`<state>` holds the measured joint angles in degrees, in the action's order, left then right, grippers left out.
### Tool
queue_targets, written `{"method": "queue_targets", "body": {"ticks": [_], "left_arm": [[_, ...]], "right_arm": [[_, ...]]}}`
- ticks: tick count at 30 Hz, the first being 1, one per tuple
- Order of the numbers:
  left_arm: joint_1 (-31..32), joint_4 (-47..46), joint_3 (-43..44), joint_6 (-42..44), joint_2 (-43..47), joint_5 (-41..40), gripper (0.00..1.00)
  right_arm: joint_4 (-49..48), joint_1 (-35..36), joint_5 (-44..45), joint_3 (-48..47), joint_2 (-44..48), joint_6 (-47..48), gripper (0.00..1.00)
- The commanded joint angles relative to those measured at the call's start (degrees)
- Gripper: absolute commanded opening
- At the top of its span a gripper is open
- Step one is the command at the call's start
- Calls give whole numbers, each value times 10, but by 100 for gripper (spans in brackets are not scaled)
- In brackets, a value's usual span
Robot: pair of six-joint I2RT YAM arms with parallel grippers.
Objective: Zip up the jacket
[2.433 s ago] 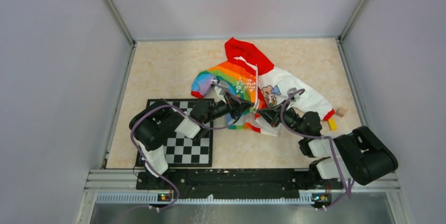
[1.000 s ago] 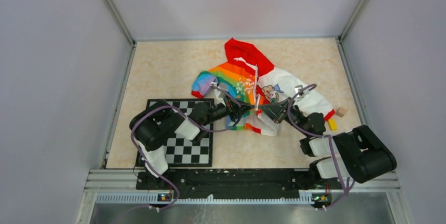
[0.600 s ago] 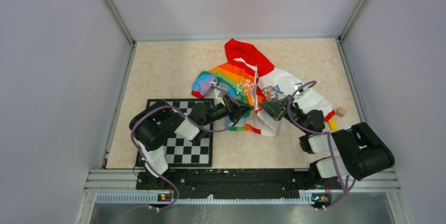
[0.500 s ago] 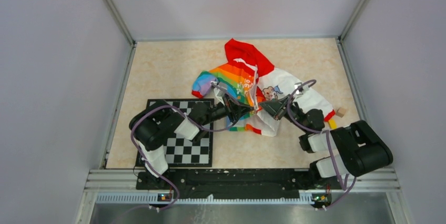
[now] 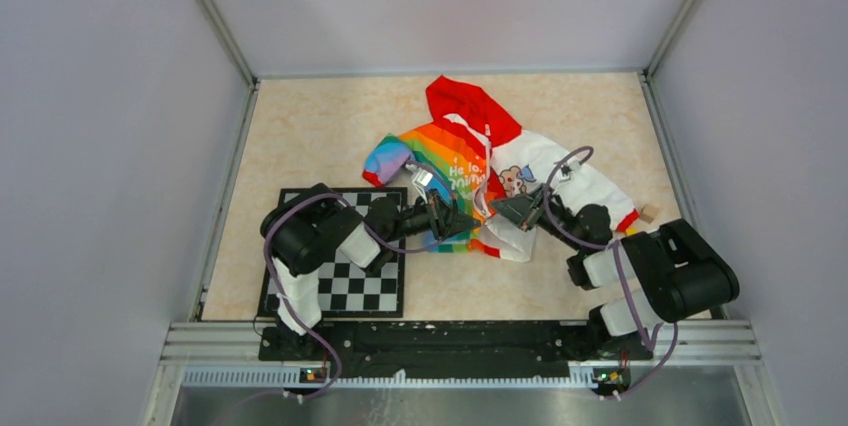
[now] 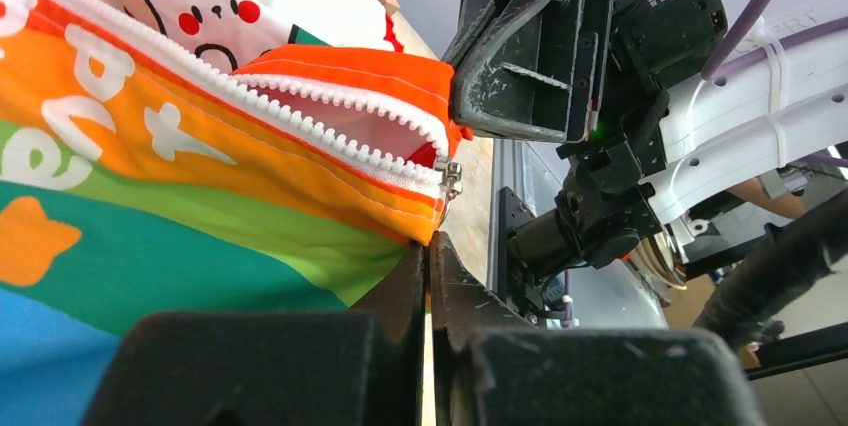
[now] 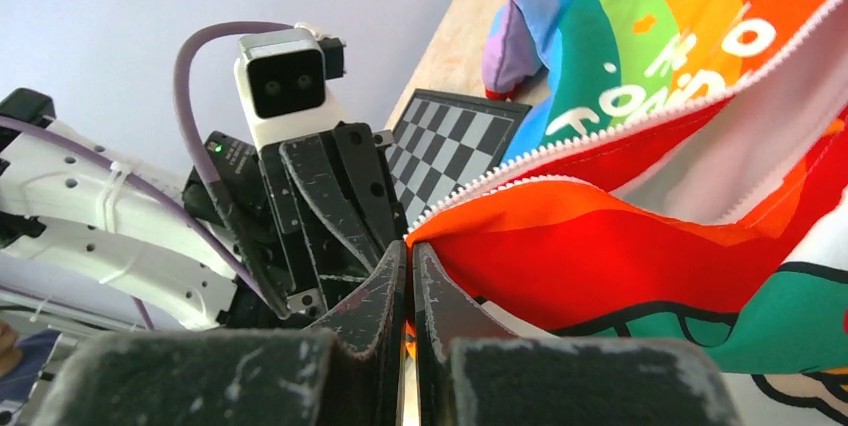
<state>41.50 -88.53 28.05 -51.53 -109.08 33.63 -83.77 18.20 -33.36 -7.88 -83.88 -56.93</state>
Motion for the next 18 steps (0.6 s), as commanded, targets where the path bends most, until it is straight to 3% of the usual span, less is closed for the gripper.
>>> {"method": "queue_targets", "body": {"ticks": [1, 4, 6, 8, 18], "left_arm": [[-5, -101, -4, -32, 0, 20, 0], [-5, 10, 9, -21, 18, 13, 0], [-5, 65, 18, -17, 21, 12, 0], [-5, 95, 24, -20, 16, 20, 0], [-5, 250, 37, 5, 37, 31, 0]], "right_arm": [[78, -9, 10, -24, 8, -5, 0], [289, 1, 9, -64, 32, 31, 0], [353, 5, 26, -63, 59, 49, 0], [415, 6, 45, -66, 86, 67, 8], [706, 6, 83, -145, 129, 159, 31]]}}
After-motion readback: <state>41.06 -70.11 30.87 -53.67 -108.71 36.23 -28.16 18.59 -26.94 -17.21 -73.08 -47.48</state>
